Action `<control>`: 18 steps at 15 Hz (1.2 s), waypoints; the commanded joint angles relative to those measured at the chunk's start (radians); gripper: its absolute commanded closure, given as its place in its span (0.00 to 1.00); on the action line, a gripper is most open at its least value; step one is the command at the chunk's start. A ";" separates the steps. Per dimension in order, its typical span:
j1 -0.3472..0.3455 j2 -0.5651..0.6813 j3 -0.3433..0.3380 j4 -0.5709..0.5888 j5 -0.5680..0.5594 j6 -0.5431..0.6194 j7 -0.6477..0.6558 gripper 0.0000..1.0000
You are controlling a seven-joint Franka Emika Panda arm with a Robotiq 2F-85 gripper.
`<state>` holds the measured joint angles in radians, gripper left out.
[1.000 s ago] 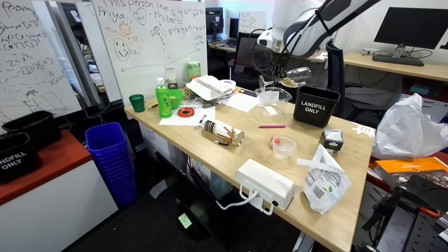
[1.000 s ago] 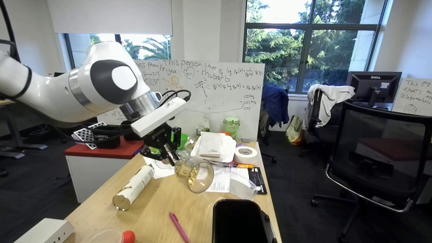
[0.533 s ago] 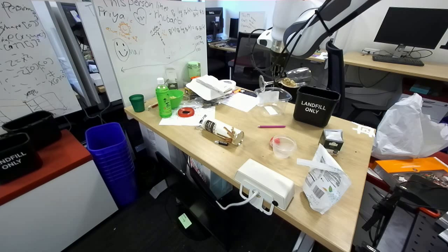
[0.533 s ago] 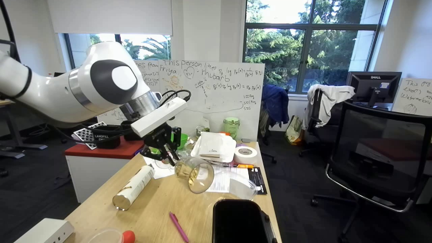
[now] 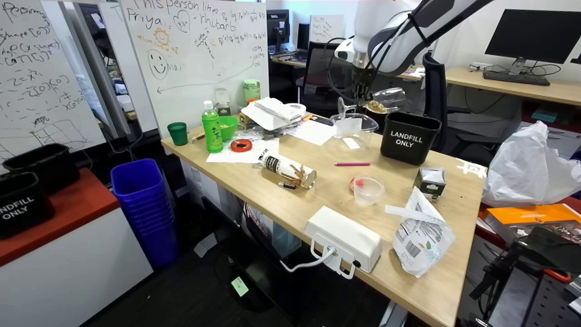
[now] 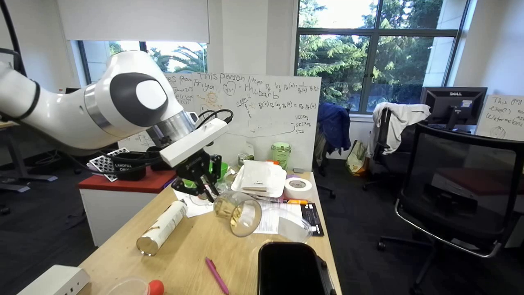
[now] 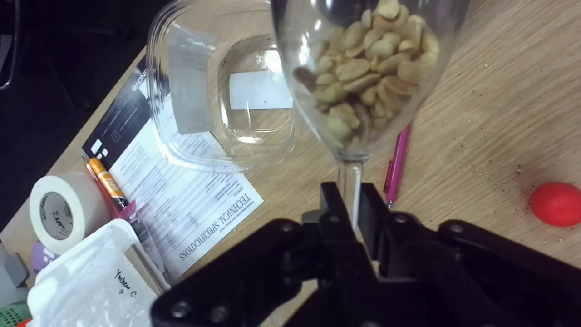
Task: Pour the contents of the wine glass into the black bin
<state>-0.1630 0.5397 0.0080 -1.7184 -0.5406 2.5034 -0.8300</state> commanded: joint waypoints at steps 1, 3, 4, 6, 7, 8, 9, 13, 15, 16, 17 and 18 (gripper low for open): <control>0.016 0.015 -0.029 0.037 0.046 -0.026 -0.020 0.96; 0.011 0.020 -0.035 0.052 0.067 -0.030 -0.021 0.96; 0.006 0.023 -0.037 0.060 0.081 -0.034 -0.023 0.96; 0.001 0.033 -0.047 0.083 0.103 -0.041 -0.015 0.96; -0.002 0.041 -0.053 0.097 0.113 -0.046 -0.012 0.96; -0.007 0.051 -0.058 0.113 0.127 -0.048 -0.008 0.96; -0.011 0.062 -0.063 0.127 0.138 -0.056 -0.008 0.96; -0.023 0.104 -0.079 0.174 0.170 -0.067 0.013 0.96; -0.033 0.116 -0.076 0.186 0.189 -0.056 0.020 0.96; -0.043 0.120 -0.069 0.191 0.208 -0.048 0.019 0.96; -0.051 0.123 -0.065 0.195 0.226 -0.044 0.021 0.96; -0.061 0.123 -0.058 0.199 0.251 -0.041 0.018 0.96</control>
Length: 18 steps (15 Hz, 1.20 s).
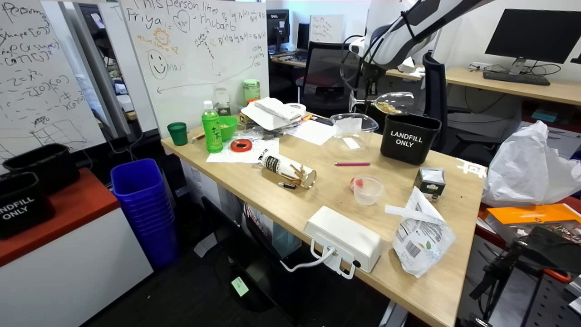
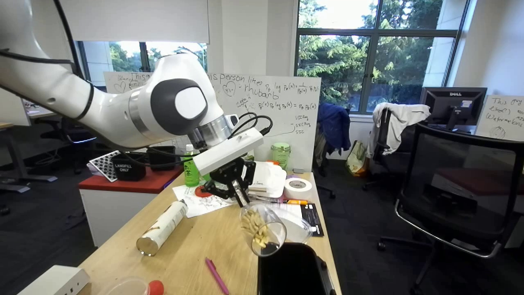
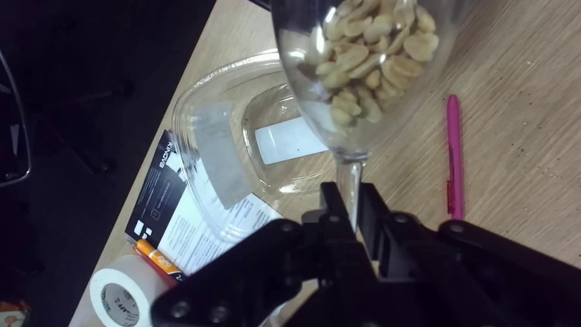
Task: Pour the contents of the wine glass into the black bin
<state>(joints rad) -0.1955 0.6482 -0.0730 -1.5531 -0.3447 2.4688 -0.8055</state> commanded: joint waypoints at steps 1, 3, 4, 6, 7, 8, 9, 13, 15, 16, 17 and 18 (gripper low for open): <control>-0.037 0.017 0.025 0.039 0.078 -0.002 -0.003 0.96; -0.051 0.022 0.028 0.052 0.118 0.002 0.001 0.96; -0.057 0.025 0.028 0.059 0.135 0.006 0.004 0.96; -0.069 0.035 0.026 0.078 0.164 0.006 0.013 0.96; -0.074 0.041 0.026 0.088 0.175 0.006 0.019 0.96; -0.077 0.045 0.025 0.096 0.183 0.004 0.023 0.96; -0.080 0.048 0.025 0.104 0.190 0.003 0.028 0.96; -0.083 0.071 0.023 0.138 0.198 -0.002 0.059 0.96; -0.084 0.081 0.024 0.151 0.198 -0.004 0.074 0.96; -0.084 0.085 0.024 0.157 0.197 -0.004 0.080 0.96; -0.085 0.090 0.025 0.164 0.197 -0.004 0.084 0.96; -0.086 0.094 0.026 0.168 0.197 -0.004 0.087 0.96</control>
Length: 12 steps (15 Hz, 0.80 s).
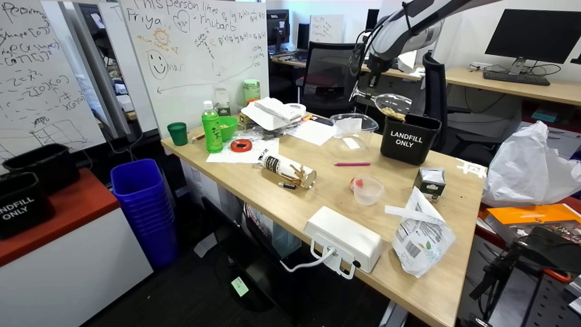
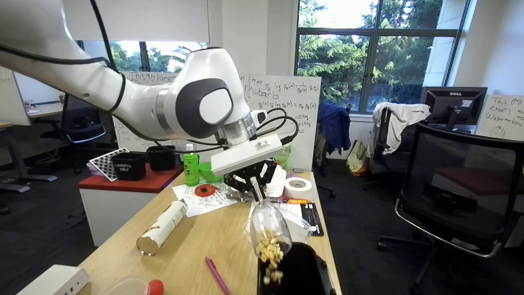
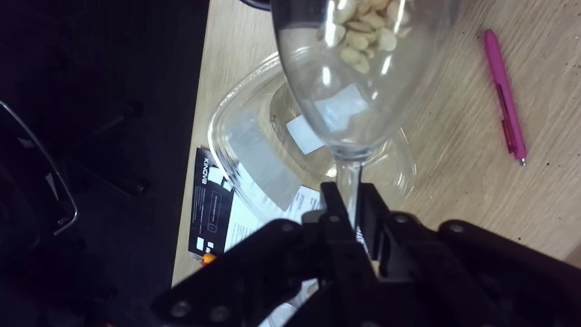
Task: Pour the contents of the wine glass into the black bin
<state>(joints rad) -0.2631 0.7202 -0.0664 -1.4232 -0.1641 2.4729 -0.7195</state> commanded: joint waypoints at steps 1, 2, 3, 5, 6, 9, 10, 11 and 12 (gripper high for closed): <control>-0.020 0.025 0.020 0.041 0.017 -0.008 0.003 0.96; -0.021 0.026 0.021 0.044 0.017 -0.009 0.006 0.96; -0.022 0.028 0.022 0.047 0.018 -0.010 0.007 0.96; -0.025 0.030 0.024 0.051 0.021 -0.010 0.011 0.96; -0.028 0.032 0.025 0.053 0.024 -0.008 0.013 0.96; -0.037 0.032 0.032 0.055 0.039 -0.003 0.014 0.96; -0.040 0.030 0.033 0.053 0.045 0.000 0.016 0.96; -0.044 0.028 0.036 0.051 0.053 0.003 0.017 0.96; -0.047 0.026 0.036 0.050 0.059 0.005 0.019 0.96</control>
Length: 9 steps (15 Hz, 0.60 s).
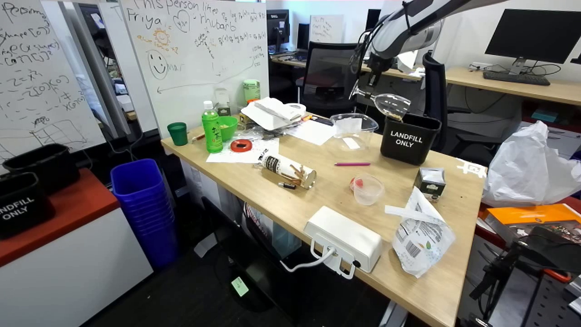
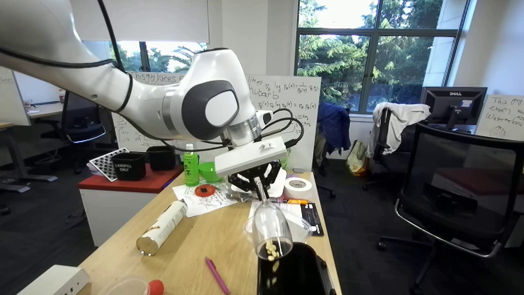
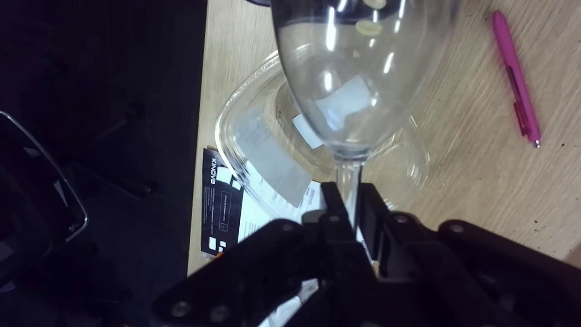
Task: Pour the contents of the wine glass into the black bin
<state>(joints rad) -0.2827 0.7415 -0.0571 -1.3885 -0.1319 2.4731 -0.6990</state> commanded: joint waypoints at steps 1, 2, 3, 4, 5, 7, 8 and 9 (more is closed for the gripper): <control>-0.030 0.003 0.027 0.014 0.032 0.009 0.001 0.96; -0.033 0.001 0.027 0.013 0.037 0.012 0.002 0.96; -0.033 0.001 0.023 0.014 0.039 0.017 0.009 0.96; -0.035 0.001 0.022 0.016 0.042 0.018 0.013 0.96; -0.037 0.001 0.022 0.016 0.044 0.020 0.017 0.96; -0.035 -0.004 0.016 0.008 0.039 0.034 0.033 0.96; -0.033 -0.007 0.012 0.002 0.033 0.046 0.043 0.96; -0.030 -0.010 0.009 -0.005 0.029 0.063 0.055 0.96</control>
<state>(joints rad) -0.3054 0.7414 -0.0552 -1.3773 -0.1045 2.4945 -0.6656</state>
